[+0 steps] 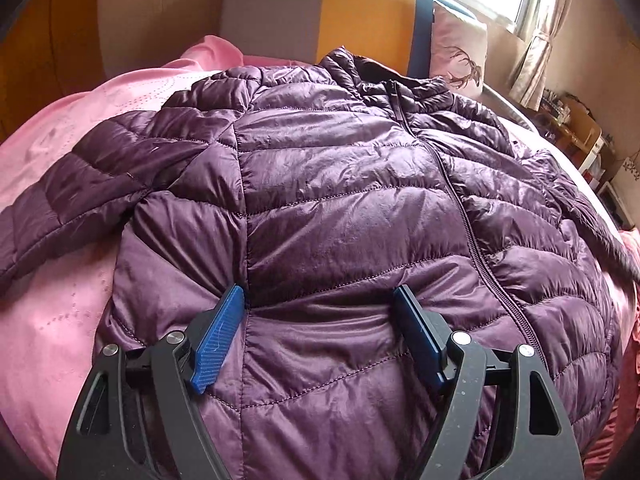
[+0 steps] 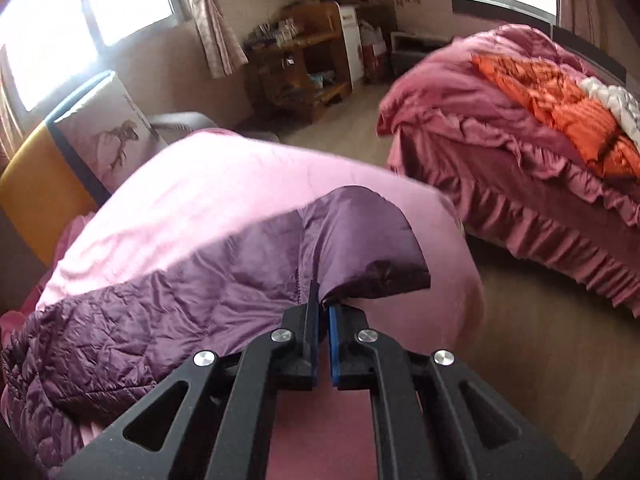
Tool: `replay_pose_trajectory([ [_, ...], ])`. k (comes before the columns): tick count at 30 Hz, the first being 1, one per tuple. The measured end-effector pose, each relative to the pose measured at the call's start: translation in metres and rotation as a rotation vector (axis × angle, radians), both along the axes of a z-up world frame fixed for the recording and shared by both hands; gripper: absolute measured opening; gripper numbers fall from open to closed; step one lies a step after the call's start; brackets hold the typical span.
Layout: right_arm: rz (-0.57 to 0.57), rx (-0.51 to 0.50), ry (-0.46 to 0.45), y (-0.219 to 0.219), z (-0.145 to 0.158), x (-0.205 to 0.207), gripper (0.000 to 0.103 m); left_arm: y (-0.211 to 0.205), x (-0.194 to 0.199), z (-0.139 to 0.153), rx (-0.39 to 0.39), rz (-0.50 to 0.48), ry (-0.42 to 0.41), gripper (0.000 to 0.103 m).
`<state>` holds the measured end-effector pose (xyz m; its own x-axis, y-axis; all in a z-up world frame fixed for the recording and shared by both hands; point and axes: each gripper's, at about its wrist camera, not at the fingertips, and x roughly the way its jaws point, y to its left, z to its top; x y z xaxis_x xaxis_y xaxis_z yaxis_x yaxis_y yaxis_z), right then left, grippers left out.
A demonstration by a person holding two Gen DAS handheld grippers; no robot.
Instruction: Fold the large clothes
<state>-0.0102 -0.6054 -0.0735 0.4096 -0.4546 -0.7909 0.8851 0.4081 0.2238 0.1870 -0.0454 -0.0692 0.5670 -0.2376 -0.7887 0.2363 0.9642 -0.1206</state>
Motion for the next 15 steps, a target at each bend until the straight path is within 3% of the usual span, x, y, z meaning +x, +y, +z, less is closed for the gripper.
replay_pose_trajectory([
  [6,-0.009,-0.026,0.028,0.012,0.001,-0.009,0.009,0.002,0.007,0.017,-0.044,-0.003,0.052,0.075],
  [8,-0.046,-0.025,0.015,0.014,0.009,-0.017,0.033,-0.001,0.009,0.029,-0.065,-0.015,0.025,0.075],
  [9,-0.068,-0.046,0.01,0.018,0.015,-0.022,0.052,-0.004,0.01,0.035,-0.064,-0.025,0.009,0.075],
  [10,-0.082,-0.077,0.011,0.02,0.024,-0.023,0.06,-0.009,0.013,0.041,-0.066,-0.04,-0.01,0.075],
  [15,0.013,-0.196,-0.024,0.059,0.057,0.004,0.062,-0.036,0.034,0.059,-0.055,-0.111,-0.058,0.075],
])
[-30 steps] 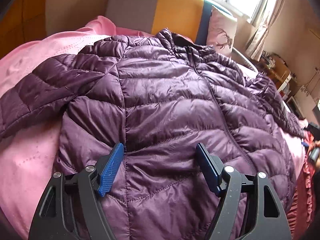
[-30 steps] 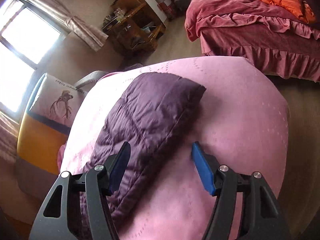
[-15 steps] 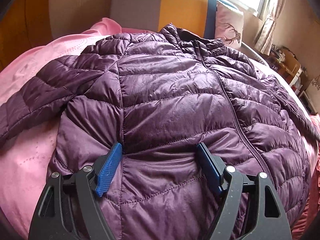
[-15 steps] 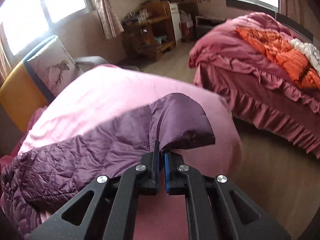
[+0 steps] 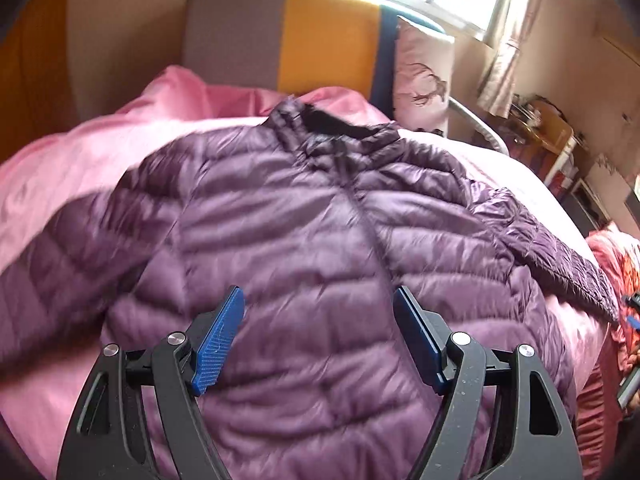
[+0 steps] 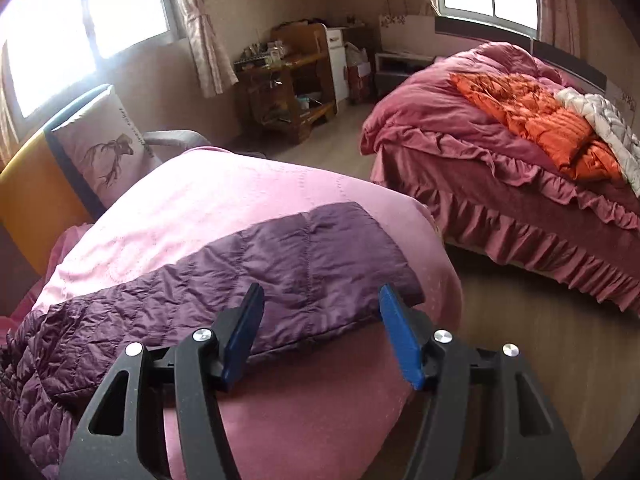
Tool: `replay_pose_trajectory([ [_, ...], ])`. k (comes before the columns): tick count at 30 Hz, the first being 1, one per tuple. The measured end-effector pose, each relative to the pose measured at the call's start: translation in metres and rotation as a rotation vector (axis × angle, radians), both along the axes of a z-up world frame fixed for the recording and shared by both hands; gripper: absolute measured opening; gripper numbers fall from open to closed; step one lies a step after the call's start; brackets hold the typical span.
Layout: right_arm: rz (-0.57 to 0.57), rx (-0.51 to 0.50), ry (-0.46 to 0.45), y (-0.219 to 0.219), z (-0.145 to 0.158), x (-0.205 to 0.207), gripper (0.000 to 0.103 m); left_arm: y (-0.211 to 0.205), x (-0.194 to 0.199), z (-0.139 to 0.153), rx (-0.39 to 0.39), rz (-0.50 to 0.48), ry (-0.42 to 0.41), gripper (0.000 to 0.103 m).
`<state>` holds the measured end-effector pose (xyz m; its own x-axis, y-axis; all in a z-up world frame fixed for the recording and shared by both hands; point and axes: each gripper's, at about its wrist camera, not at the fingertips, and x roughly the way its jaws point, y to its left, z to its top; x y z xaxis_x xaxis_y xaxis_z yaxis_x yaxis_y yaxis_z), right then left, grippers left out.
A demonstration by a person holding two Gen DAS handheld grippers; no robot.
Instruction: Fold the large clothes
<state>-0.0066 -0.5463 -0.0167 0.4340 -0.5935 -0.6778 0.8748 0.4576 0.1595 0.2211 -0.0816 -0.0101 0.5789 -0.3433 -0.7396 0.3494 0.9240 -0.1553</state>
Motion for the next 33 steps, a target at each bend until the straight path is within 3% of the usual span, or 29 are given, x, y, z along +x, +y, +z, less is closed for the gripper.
replay_pose_trajectory([
  [3,0.197,-0.01,-0.018,0.031,0.009,0.044,0.072,-0.017,0.021,0.005,0.002,-0.033,-0.006,0.073],
  [7,0.457,0.032,-0.021,0.075,0.003,0.109,0.073,-0.043,0.052,0.004,0.008,-0.076,0.014,0.063],
  [8,0.499,0.054,-0.027,0.083,-0.001,0.122,0.073,-0.049,0.06,0.002,0.009,-0.08,0.028,0.057],
  [10,0.559,0.073,-0.027,0.099,-0.007,0.146,0.073,-0.062,0.078,-0.003,0.002,-0.086,0.061,0.054],
  [14,0.586,0.094,-0.007,0.109,-0.022,0.176,0.073,-0.093,0.104,-0.009,0.014,-0.137,0.075,0.046],
  [16,0.571,0.097,0.01,0.107,-0.029,0.18,0.073,-0.108,0.12,-0.01,0.032,-0.126,0.058,0.046],
  [19,0.578,0.106,0.006,0.107,-0.035,0.182,0.073,-0.12,0.144,-0.006,-0.024,-0.124,0.084,0.048],
  [21,0.597,0.101,0.006,0.112,-0.037,0.183,0.073,-0.127,0.161,-0.004,-0.06,-0.099,0.096,0.068],
  [22,0.616,0.102,0.007,0.117,-0.039,0.187,0.073,-0.132,0.171,-0.003,-0.069,-0.078,0.09,0.072],
  [26,0.711,0.089,0.004,0.139,-0.039,0.202,0.073,-0.153,0.207,-0.016,-0.074,-0.064,0.167,0.072],
  [28,0.77,0.099,-0.005,0.149,-0.038,0.216,0.073,-0.163,0.223,-0.028,-0.062,-0.072,0.229,0.055],
  [29,0.79,0.103,-0.009,0.154,-0.037,0.223,0.073,-0.168,0.228,-0.034,-0.042,-0.081,0.255,0.037],
  [30,0.809,0.107,-0.014,0.157,-0.036,0.231,0.073,-0.171,0.231,-0.041,-0.027,-0.093,0.278,0.028],
  [33,0.854,0.126,-0.036,0.163,-0.034,0.259,0.072,-0.168,0.232,-0.042,-0.036,-0.113,0.248,0.012],
])
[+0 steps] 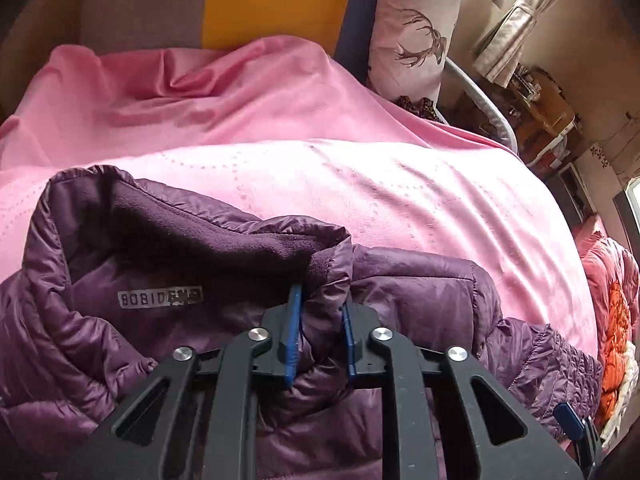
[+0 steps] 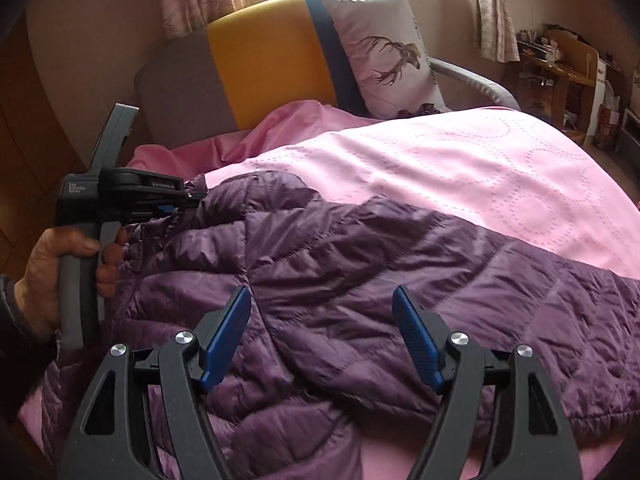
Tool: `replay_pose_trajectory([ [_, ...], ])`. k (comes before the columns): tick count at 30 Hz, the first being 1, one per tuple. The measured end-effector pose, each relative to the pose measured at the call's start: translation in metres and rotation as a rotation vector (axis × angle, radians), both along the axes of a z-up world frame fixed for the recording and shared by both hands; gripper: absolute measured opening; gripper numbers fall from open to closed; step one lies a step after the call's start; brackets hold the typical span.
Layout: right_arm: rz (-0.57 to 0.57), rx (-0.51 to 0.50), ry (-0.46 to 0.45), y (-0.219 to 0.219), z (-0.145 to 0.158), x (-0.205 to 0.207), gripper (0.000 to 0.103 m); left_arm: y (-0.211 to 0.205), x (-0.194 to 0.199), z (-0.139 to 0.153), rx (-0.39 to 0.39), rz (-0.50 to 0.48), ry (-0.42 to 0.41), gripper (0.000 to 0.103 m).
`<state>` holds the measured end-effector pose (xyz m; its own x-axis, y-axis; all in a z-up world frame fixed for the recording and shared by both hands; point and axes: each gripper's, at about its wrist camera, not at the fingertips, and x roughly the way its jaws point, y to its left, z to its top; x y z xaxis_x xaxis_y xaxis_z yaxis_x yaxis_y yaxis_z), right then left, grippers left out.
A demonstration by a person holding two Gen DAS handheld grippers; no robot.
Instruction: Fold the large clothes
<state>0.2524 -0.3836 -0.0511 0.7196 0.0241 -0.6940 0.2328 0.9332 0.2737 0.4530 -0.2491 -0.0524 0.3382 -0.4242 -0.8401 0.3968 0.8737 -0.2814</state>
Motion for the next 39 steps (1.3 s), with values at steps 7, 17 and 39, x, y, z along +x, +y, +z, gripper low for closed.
replay_pose_trajectory([
  [7,0.021,0.036,0.061,0.005,-0.022,0.085,0.052,0.048,-0.008,0.021,-0.309,0.094,-0.066,0.01],
  [17,-0.025,-0.18,0.179,0.019,-0.053,0.108,0.053,0.014,0.015,-0.024,-0.007,0.052,-0.086,0.01],
  [39,-0.055,-0.197,0.152,0.023,-0.056,0.101,0.062,0.139,0.006,-0.012,0.21,0.287,-0.121,0.012],
])
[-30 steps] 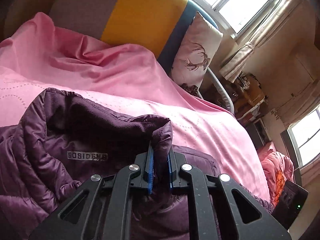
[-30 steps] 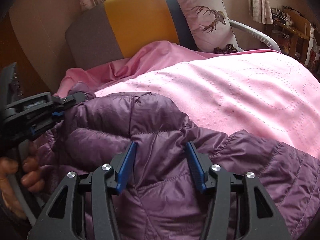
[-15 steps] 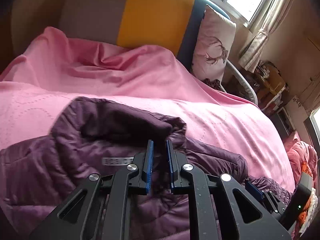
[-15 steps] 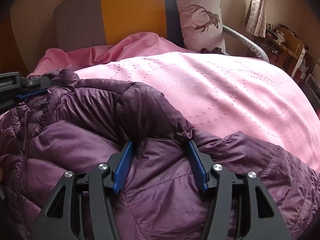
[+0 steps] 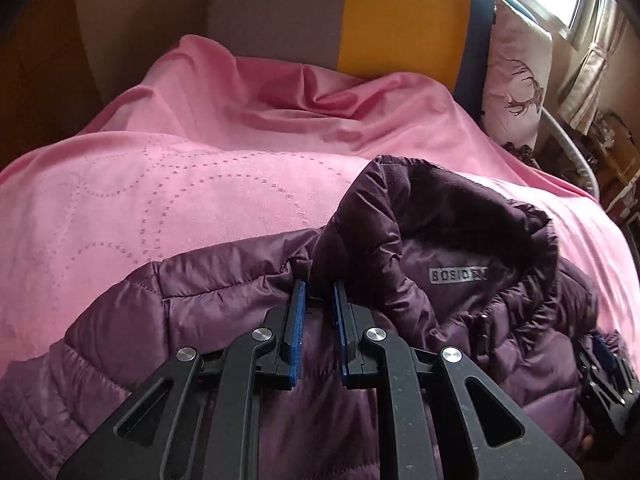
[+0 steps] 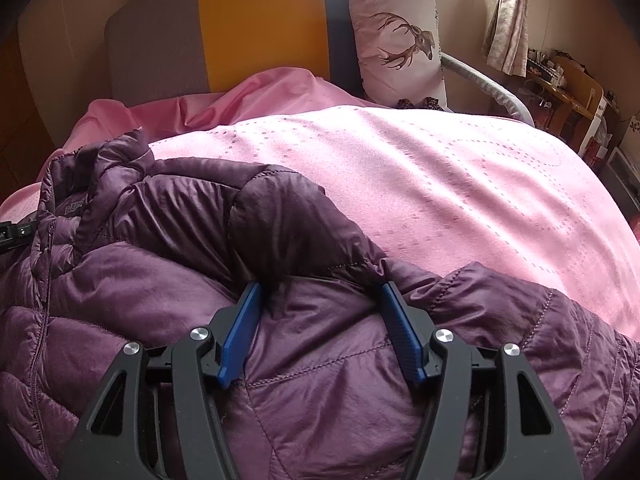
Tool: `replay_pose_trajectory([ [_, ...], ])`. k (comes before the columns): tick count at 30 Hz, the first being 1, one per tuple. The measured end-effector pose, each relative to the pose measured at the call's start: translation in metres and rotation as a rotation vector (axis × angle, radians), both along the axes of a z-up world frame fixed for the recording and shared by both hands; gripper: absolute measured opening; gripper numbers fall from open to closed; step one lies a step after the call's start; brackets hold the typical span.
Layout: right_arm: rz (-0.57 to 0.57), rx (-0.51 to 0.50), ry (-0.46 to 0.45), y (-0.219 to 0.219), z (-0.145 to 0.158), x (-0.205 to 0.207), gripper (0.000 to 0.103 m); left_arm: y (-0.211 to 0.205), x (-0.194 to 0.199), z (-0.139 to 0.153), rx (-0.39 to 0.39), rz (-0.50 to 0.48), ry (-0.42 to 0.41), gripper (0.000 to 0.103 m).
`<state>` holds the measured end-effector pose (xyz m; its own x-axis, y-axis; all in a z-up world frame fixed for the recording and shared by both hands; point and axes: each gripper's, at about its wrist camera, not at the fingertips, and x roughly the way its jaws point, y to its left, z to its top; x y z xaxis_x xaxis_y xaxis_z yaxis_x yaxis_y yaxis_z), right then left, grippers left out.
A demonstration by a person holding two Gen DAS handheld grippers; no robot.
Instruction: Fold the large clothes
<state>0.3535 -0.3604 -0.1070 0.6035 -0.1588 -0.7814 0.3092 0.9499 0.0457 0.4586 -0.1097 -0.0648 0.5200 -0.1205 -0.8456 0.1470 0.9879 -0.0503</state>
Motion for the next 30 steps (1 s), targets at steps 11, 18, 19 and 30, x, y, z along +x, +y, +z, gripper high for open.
replay_pose_trajectory([
  [11,-0.01,-0.004,0.0,-0.002,0.001,0.0,0.066,0.032,-0.048,0.022,-0.135,0.087,-0.038,0.041],
  [18,-0.038,0.034,-0.055,-0.007,0.028,-0.04,0.084,0.049,-0.154,0.029,-0.149,0.013,-0.092,0.053],
  [19,-0.046,0.062,-0.069,-0.011,0.033,-0.054,0.084,0.051,-0.171,0.028,-0.139,-0.005,-0.096,0.053],
  [30,-0.28,0.303,-0.091,-0.097,0.039,-0.24,0.084,0.067,-0.237,0.011,-0.086,-0.031,-0.124,0.069],
])
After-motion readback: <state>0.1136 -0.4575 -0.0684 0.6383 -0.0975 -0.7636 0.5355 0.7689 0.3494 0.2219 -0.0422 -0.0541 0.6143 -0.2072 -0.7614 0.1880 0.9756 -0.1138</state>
